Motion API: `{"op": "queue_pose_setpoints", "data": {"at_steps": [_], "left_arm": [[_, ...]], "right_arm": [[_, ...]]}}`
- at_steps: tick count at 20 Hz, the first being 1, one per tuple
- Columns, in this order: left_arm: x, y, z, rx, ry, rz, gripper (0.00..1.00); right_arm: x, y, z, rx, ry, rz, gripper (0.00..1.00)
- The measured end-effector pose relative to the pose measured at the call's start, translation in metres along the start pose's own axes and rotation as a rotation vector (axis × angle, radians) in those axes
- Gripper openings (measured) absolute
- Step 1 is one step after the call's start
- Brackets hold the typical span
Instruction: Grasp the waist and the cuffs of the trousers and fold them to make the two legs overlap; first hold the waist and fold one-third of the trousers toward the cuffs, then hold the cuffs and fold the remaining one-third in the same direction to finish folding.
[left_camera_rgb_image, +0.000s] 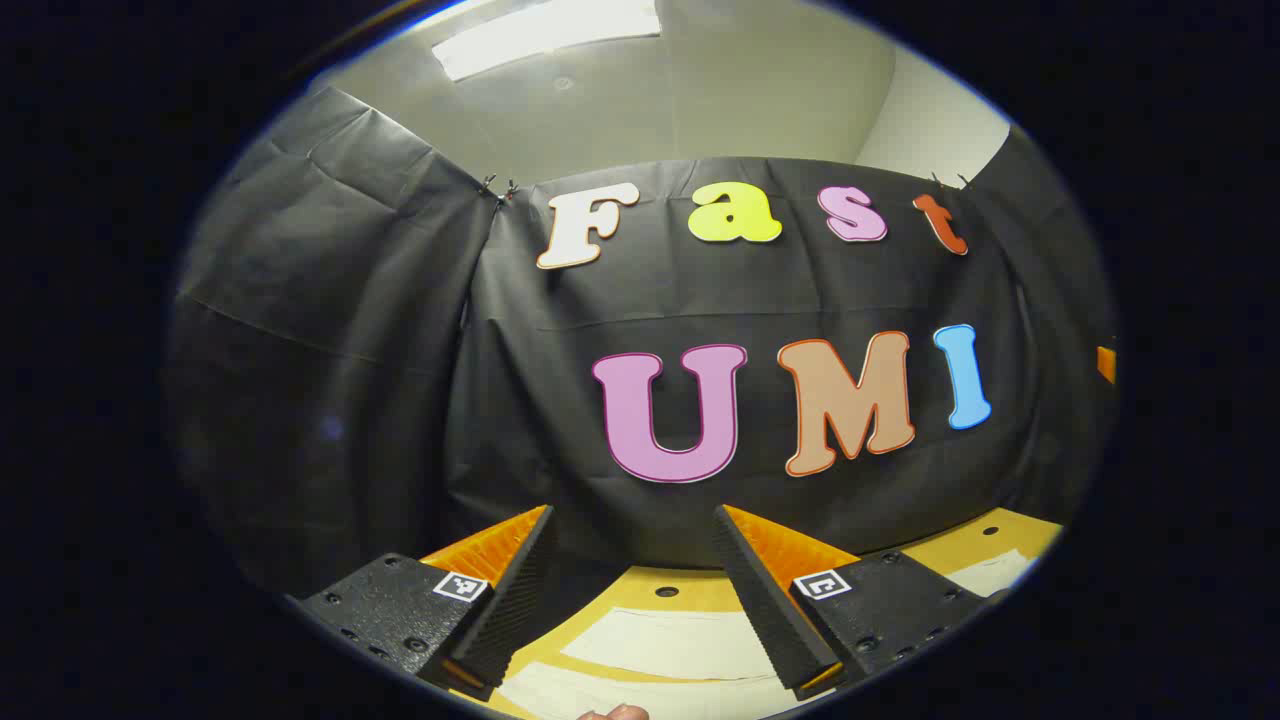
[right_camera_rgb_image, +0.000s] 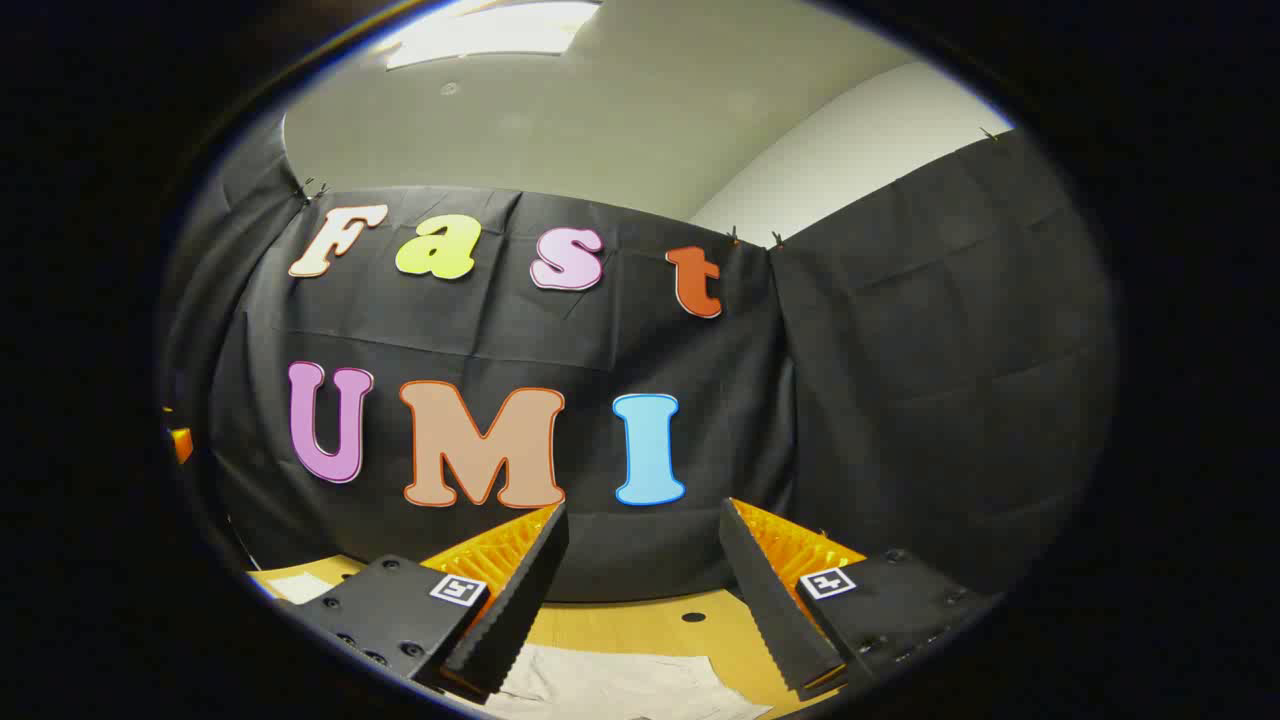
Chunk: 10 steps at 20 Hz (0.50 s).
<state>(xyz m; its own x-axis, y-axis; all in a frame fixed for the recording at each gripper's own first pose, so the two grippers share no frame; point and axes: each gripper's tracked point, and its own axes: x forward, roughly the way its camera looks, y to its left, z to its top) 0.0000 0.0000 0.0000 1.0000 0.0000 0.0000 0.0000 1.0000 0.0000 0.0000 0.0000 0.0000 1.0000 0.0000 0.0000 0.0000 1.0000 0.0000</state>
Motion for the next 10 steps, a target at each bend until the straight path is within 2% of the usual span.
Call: {"op": "queue_pose_setpoints", "data": {"at_steps": [5, 10], "left_arm": [[0.002, 0.015, -0.003, 0.024, 0.004, 0.019, 0.96], [0.01, 0.024, -0.001, 0.026, -0.009, 0.024, 0.95]], "right_arm": [[0.0, 0.016, -0.004, -0.024, 0.005, 0.031, 0.97], [0.001, 0.018, -0.006, -0.015, 0.014, 0.024, 0.97]]}}
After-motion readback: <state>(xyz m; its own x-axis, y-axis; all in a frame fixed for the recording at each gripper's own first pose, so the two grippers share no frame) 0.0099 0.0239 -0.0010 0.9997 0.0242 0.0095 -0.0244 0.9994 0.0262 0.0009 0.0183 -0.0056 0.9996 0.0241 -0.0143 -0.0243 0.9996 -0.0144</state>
